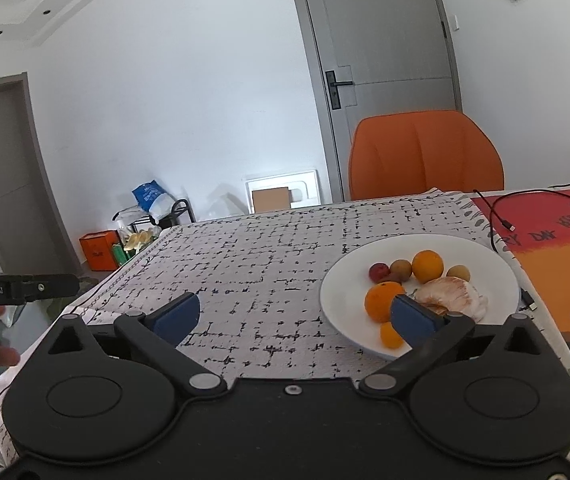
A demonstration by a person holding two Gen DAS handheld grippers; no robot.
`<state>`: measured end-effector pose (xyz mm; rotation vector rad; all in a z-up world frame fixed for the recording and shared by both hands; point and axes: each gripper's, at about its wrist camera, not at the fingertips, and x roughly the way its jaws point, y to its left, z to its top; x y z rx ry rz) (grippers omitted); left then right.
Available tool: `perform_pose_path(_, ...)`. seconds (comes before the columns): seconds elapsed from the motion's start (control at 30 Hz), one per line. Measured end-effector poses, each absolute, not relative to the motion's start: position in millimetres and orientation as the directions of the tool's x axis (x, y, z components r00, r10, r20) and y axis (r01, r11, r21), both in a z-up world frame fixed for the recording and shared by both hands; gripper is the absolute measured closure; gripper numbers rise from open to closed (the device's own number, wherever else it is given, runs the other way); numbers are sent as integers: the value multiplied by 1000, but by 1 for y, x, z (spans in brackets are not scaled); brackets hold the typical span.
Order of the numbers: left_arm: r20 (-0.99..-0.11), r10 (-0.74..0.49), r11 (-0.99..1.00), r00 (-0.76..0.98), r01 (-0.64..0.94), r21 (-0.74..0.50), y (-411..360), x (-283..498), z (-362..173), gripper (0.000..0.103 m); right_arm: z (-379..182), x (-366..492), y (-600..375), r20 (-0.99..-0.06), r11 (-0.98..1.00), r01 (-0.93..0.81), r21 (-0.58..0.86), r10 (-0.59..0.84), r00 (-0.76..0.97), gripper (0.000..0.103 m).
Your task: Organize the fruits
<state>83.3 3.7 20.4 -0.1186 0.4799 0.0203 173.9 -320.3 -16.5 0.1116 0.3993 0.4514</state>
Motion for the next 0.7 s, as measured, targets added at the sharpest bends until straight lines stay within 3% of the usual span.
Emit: perform_pose_path(0.7,-474,3,994,880,-53,-92,-7,31,20,0,-19,125,-312,-403,908,-371,195,419,814,0)
